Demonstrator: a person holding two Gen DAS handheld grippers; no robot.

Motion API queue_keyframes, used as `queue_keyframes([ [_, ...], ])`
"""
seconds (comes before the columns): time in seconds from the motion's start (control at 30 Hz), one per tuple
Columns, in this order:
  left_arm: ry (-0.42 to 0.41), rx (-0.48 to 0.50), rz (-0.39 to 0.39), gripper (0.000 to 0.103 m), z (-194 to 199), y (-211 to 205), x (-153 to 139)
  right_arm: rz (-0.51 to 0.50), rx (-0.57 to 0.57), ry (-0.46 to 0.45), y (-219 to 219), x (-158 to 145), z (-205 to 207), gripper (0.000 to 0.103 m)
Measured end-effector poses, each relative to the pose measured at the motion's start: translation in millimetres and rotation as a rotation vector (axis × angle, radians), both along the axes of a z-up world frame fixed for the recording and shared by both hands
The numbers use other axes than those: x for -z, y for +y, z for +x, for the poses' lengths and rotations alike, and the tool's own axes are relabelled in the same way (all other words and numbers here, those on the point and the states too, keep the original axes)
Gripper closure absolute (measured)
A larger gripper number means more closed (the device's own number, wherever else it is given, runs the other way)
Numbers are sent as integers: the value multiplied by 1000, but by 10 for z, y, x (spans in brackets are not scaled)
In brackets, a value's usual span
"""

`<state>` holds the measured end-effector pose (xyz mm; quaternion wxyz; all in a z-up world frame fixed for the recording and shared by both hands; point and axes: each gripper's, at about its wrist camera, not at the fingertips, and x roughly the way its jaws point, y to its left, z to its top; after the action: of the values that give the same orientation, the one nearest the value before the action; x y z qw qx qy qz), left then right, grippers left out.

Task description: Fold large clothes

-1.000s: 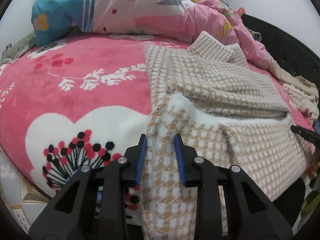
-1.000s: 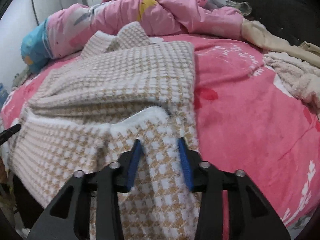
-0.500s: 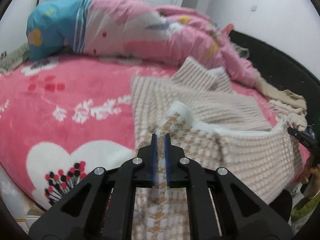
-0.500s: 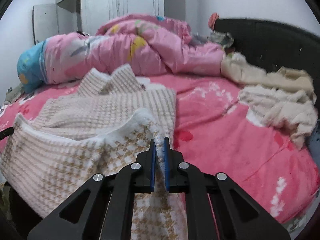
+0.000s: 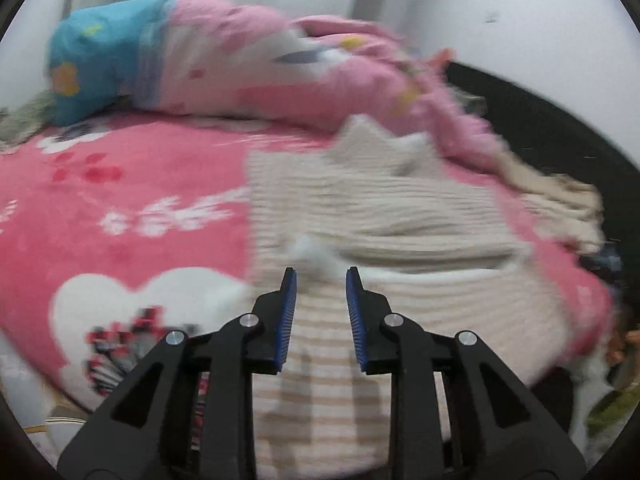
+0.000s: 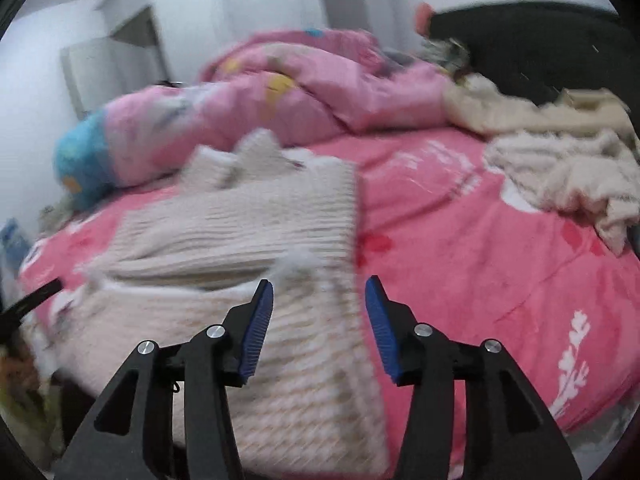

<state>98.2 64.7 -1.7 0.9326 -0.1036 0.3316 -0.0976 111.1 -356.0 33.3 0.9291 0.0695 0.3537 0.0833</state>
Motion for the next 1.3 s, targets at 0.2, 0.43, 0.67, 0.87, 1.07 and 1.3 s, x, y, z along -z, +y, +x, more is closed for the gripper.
queue_keyframes([
  [0.2, 153, 144, 45, 79, 176, -617, 481, -42, -184, 160, 687, 579, 241, 56],
  [0.43, 184, 101, -27, 86, 263, -480, 694, -7, -112, 242, 642, 629, 368, 58],
  [0.67, 192, 94, -8, 88, 244, -496, 688, -63, -242, 194, 1256, 614, 567, 58],
  [0.87, 214, 93, -38, 88, 321, -461, 697, 49, -172, 289, 1084, 763, 702, 55],
  [1.07, 228, 89, -41, 88, 361, -459, 705, 6, -339, 157, 1261, 292, -54, 51],
  [1.3, 244, 79, -61, 88, 406, -444, 719, -220, -371, 230, 1758, 908, -131, 45],
])
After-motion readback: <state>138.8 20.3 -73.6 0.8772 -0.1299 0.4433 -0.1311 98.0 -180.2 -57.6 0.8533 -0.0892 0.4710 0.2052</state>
